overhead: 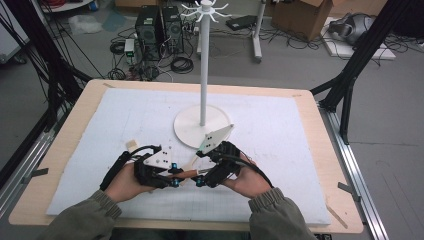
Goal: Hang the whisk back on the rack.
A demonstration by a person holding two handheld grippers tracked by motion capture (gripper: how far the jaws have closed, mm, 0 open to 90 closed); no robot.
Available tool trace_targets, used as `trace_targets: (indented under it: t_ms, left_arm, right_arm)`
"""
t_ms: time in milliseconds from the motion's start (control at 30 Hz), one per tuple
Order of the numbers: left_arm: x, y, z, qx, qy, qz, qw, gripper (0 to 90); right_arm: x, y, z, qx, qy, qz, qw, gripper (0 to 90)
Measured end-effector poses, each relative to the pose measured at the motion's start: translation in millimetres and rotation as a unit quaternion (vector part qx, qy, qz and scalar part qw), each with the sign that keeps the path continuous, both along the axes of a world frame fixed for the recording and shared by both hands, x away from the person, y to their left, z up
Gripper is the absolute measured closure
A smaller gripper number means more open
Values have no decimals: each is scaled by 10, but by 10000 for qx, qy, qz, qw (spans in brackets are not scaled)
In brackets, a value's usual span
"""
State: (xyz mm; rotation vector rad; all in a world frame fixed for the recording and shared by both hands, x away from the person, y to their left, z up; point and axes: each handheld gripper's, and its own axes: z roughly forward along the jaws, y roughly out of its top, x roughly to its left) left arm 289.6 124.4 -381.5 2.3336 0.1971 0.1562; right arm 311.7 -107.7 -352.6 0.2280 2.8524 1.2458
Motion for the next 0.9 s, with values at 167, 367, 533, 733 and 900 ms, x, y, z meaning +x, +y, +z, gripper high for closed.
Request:
trace_targets:
  t_ms: [167, 367, 533, 733, 900]
  left_arm:
    - [4, -18, 4, 4, -5, 10, 10000, 704]
    - [4, -51, 26, 12, -13, 17, 10000, 704]
    - [4, -78, 43, 16, -45, -3, 10000, 704]
    - [-5, -121, 63, 30, -70, -15, 10000, 704]
    - [-3, -154, 91, 47, -97, -41, 9999, 704]
  right_arm:
    - [-16, 31, -14, -106, 18, 32, 9999, 219]
    - [-22, 80, -51, -259, 97, 89, 9996, 268]
    - [-28, 114, -86, -472, 120, 166, 9987, 327]
    - [-40, 135, -116, -708, 186, 162, 9972, 415]
    - [-46, 129, -119, -839, 100, 127, 9963, 480]
